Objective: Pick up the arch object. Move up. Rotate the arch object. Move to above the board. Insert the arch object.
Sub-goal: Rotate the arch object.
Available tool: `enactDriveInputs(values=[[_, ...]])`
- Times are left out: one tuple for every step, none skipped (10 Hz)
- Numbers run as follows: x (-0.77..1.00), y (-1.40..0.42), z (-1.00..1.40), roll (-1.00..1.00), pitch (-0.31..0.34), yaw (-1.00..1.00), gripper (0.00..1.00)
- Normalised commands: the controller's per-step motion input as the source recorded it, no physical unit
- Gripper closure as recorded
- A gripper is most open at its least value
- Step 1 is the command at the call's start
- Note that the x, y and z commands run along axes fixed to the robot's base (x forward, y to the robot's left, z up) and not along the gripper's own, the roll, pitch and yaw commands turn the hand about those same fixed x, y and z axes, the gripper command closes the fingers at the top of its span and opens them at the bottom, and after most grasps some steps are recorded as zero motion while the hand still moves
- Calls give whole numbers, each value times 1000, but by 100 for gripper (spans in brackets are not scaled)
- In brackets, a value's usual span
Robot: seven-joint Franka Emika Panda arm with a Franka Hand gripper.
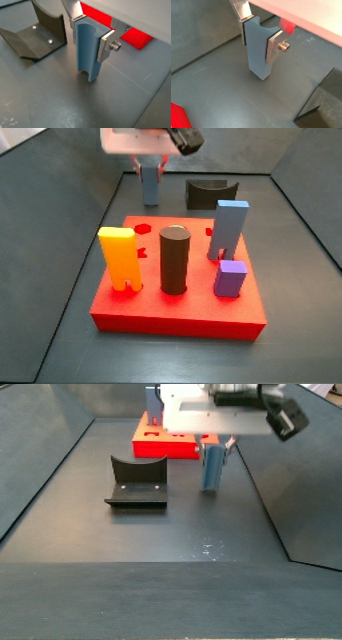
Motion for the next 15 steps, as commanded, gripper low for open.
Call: enactDriveInputs(values=[[30,23,-247,43,-21,-32,100],[0,0,0,46,-12,-34,0],[0,0,1000,45,1,-36,0],[-5,-1,1000,44,6,-36,0],[-31,-3,1000,34,41,-32,0],[-24,-3,889,27,47,-28,0],[-18,-2,675,16,52,-22,0],[-16,-3,558,9,54,-20,0],[-12,-5,323,-3,60,-15,0],[0,0,0,-1,5,1000,0],[23,1,-136,-1,5,1000,0],[38,2,-101,-1,4,1000,0],[36,3,-63,0,3,1000,0],[35,2,-49,0,3,1000,0],[35,2,-46,0,3,1000,0]])
